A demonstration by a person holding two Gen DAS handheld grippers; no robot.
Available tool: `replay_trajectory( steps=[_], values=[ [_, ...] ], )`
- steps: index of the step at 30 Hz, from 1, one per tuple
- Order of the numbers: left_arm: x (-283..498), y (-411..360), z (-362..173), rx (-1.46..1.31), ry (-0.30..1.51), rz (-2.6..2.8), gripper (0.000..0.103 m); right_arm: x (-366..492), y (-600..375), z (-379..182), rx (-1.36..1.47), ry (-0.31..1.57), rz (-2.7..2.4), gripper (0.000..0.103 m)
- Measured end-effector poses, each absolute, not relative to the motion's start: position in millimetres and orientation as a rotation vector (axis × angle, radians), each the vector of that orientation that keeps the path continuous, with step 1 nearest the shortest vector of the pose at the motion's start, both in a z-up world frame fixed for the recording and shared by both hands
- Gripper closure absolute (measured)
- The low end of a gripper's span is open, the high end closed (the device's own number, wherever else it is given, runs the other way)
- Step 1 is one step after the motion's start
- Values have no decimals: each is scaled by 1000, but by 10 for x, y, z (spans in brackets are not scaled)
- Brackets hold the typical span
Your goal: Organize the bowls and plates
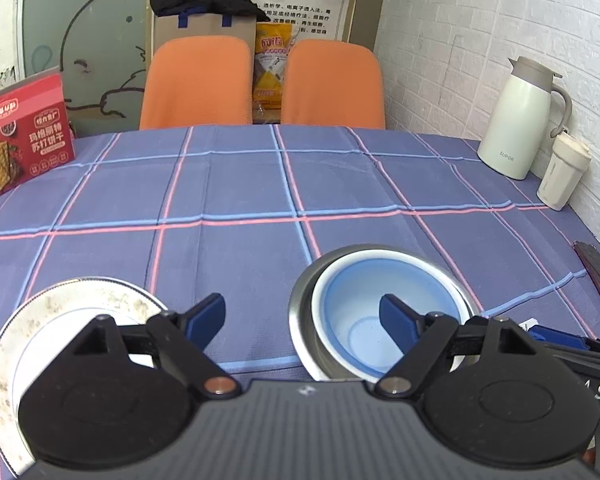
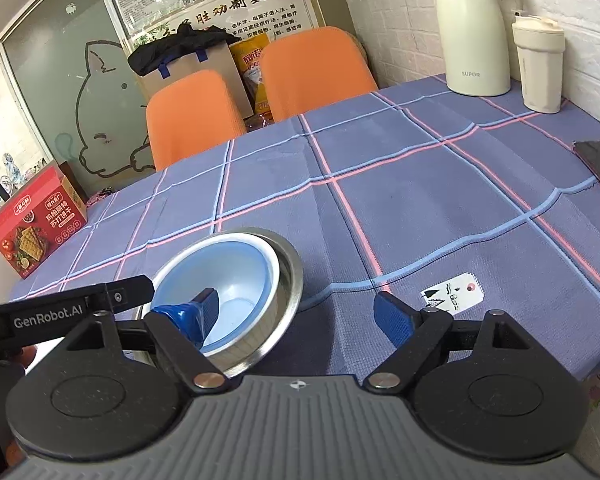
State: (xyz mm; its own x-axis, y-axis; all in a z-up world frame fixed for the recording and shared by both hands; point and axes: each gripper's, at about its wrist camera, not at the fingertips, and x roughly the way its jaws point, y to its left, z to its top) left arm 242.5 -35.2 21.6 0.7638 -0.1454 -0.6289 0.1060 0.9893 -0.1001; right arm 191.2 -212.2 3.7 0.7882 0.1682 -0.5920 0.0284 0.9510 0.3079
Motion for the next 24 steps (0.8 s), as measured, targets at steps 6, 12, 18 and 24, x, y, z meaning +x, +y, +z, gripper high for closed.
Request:
replay_trajectory(
  steps=[6,12,18,24],
  values=[
    [2490,-345,207,-53,708,-126,20,1972,-2068,46,273,675,88,31],
    [2650,-391,126,-38,765,-127,20,2082,-1983,-10,240,699,105,31],
    [2894,-395,-13,-36,834,-112,20,2262,-1943,-107,204,736,98,31],
    [3073,-435,-173,-19,909,-117,20,2376,-1844,-221,174,780,126,31]
  ],
)
